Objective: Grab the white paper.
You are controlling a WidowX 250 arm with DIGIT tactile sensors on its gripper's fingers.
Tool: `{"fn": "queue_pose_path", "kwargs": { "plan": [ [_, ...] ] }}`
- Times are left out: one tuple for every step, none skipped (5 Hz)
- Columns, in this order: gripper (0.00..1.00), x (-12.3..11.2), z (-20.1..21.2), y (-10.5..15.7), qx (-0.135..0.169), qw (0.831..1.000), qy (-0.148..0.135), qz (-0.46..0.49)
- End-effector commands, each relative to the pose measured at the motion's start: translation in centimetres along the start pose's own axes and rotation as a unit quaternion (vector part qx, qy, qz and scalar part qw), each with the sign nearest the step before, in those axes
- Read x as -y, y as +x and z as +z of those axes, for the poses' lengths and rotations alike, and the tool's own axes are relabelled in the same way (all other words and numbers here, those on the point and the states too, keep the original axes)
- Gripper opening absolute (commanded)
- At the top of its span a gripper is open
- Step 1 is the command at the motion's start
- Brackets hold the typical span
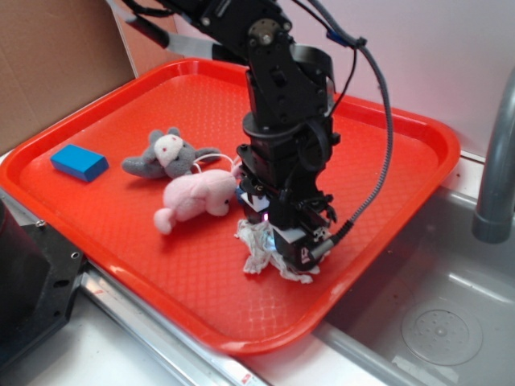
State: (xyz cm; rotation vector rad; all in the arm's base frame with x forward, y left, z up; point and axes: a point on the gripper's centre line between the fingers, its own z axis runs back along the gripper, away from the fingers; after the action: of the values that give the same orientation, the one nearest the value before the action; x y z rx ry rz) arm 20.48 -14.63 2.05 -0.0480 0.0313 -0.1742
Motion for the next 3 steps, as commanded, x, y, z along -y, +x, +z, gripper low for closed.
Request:
{"fn": "queue_pose_path", "kwargs": {
  "plan": [
    [0.0,-2.1,5.6,0.7,0.031,0.999,-0.003,0.041],
    [0.0,-4.2,9.9,0.6,0.056,0.995,0.0,0.088],
    [0.0,-7.0,15.1,-0.9,0.064,0.985,0.013,0.161]
  ]
}}
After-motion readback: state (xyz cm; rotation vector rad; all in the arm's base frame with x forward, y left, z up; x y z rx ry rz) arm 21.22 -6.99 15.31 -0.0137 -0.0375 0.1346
